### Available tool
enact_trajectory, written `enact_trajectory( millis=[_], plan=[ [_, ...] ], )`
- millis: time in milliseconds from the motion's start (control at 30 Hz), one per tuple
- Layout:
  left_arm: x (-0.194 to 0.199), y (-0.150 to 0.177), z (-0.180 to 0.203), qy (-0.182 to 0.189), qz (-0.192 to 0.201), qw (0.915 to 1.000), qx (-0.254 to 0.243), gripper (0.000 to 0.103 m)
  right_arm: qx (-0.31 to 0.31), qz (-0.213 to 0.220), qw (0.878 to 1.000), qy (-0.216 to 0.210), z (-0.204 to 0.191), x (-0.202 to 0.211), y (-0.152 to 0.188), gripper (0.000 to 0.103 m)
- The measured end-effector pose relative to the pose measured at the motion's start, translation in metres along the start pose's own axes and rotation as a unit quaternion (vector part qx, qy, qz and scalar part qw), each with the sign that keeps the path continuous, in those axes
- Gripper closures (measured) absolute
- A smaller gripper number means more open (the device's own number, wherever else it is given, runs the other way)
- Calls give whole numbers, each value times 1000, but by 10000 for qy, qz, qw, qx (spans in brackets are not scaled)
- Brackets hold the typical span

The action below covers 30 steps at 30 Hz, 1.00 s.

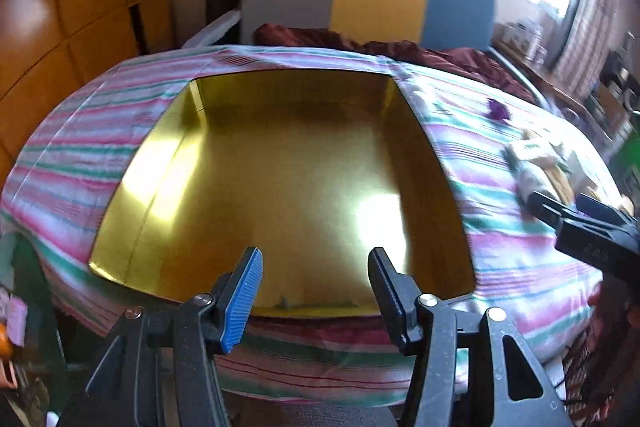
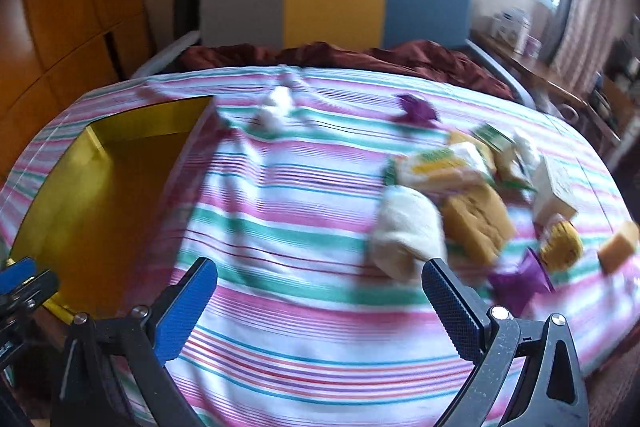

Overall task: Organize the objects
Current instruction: 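Move both tools from the gold tray toward the items on the table, then grasp the purple wrapped snack packet with the right tool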

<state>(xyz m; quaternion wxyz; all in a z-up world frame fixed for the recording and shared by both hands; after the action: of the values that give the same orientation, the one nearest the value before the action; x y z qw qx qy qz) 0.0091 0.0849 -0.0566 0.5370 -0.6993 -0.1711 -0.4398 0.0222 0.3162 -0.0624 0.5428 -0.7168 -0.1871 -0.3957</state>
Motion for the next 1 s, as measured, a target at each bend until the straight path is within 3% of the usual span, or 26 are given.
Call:
enact_trajectory(
  millis=[167, 367, 600, 700, 900, 1000],
  plan=[
    [1, 2, 27, 681, 38, 9974, -222, 47, -258, -68, 9995, 142, 40, -5, 10, 0],
    [5, 5, 49, 936, -26, 9954, -223, 47, -748, 234, 9965, 289, 102, -1, 14, 4],
    [11, -2, 77, 1493, 89, 9881, -367, 47, -510, 553, 9936, 837, 163, -7, 9, 20],
    [12, -7, 94, 1550, 101, 9862, -579, 43, -424, 441, 9948, 817, 177, -22, 9, 29],
    [14, -11, 115, 1595, 103, 9837, -824, 42, -269, 360, 9956, 827, 182, -39, 10, 31],
    [12, -13, 121, 1597, 75, 9832, -882, 42, -215, 336, 9949, 922, 181, -41, 13, 44]
  ],
)
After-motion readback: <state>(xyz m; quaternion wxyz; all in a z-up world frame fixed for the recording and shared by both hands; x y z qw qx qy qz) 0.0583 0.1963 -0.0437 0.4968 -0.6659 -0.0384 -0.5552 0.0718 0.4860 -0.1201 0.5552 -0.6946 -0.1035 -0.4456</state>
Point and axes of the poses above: each gripper's, at about its wrist camera, not at the fingertips, and x roughly against the way its jaws point, z to its right, y to its underside, the point moved 6 cm from there along -x, roughly the way its jaws point, and after that the axes turned 10 degrees about -x, right-handed, at the moved point
